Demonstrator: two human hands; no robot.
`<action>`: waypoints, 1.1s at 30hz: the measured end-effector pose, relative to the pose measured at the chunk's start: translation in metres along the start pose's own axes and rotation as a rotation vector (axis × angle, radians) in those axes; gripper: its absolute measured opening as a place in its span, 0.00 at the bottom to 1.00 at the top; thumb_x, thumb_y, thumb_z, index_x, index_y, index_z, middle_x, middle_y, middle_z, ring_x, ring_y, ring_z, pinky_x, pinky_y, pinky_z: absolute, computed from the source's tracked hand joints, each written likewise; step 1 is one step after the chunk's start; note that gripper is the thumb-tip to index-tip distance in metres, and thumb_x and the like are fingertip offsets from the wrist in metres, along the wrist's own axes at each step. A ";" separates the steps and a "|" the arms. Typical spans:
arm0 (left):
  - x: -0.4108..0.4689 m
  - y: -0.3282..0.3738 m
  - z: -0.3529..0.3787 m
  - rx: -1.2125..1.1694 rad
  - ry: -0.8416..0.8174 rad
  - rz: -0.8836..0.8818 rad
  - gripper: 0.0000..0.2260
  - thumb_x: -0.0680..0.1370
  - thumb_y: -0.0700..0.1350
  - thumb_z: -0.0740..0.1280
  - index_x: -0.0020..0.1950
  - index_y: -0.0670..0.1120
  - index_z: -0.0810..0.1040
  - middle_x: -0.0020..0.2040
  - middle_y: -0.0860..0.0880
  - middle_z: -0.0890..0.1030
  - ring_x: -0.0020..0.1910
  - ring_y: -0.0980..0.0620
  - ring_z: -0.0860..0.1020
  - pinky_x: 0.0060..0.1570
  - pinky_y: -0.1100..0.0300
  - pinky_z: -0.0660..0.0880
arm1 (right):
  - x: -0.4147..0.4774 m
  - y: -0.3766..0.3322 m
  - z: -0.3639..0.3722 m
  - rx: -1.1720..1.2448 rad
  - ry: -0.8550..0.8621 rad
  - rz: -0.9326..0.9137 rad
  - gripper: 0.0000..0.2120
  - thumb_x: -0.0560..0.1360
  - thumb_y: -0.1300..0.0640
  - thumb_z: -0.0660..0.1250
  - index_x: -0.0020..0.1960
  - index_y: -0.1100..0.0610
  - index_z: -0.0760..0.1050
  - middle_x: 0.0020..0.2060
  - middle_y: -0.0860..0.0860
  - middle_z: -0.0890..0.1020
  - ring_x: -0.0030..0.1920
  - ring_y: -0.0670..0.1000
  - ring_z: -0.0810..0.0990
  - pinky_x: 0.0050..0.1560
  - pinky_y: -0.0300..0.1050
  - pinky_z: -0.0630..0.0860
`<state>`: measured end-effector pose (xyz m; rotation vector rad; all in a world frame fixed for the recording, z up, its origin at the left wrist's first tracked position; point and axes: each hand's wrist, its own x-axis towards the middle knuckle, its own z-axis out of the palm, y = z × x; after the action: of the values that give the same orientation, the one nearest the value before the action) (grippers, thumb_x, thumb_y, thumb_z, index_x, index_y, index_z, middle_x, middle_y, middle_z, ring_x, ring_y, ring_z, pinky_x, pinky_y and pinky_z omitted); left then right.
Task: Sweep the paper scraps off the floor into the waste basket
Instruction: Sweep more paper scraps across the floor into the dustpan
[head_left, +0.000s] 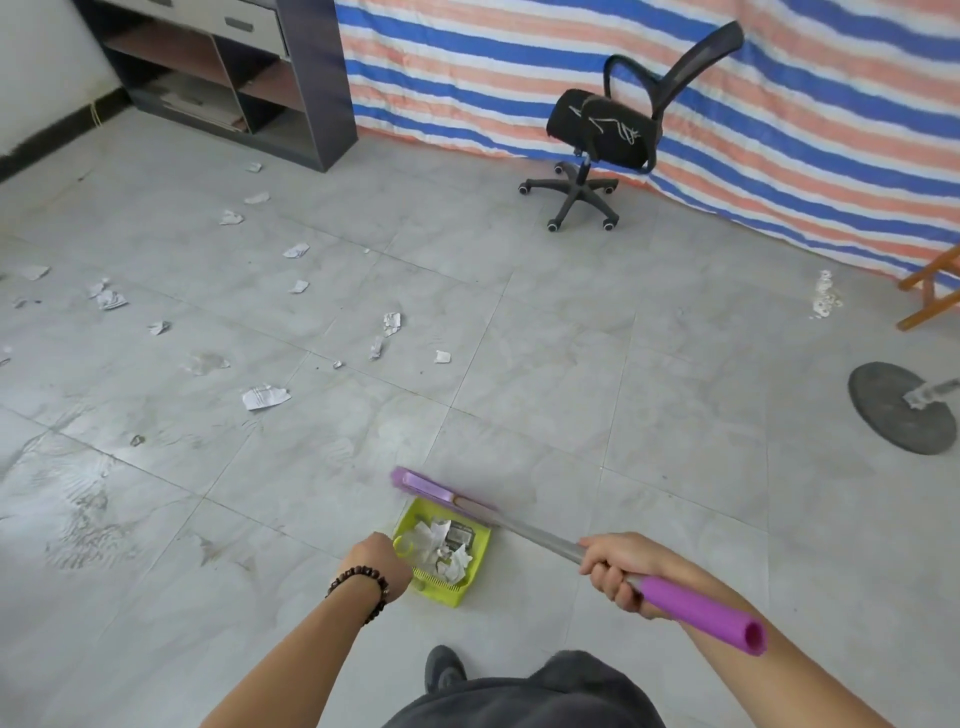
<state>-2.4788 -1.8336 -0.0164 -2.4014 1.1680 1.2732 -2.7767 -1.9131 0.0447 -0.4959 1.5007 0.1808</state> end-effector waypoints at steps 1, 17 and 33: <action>0.003 -0.002 -0.006 -0.010 0.010 -0.003 0.01 0.75 0.41 0.61 0.43 0.45 0.71 0.38 0.50 0.74 0.39 0.48 0.76 0.32 0.62 0.69 | -0.003 -0.006 0.001 -0.009 0.001 -0.035 0.19 0.77 0.65 0.60 0.60 0.45 0.71 0.24 0.47 0.69 0.19 0.40 0.66 0.16 0.31 0.63; 0.117 0.032 -0.113 -0.346 0.173 -0.171 0.08 0.74 0.44 0.62 0.35 0.46 0.72 0.30 0.50 0.72 0.28 0.48 0.70 0.27 0.63 0.67 | 0.102 -0.247 0.016 -0.282 0.134 -0.398 0.03 0.71 0.69 0.60 0.41 0.64 0.72 0.21 0.54 0.71 0.20 0.50 0.68 0.22 0.39 0.67; 0.255 0.114 -0.266 -0.323 0.152 -0.379 0.08 0.76 0.43 0.61 0.38 0.45 0.75 0.32 0.49 0.76 0.29 0.49 0.73 0.27 0.63 0.67 | 0.126 -0.500 0.012 -0.084 -0.215 -0.072 0.13 0.76 0.69 0.59 0.35 0.57 0.66 0.23 0.49 0.68 0.17 0.42 0.65 0.16 0.32 0.63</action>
<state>-2.3120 -2.1817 -0.0260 -2.8148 0.5203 1.2456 -2.5486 -2.3756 0.0229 -0.5784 1.2673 0.2344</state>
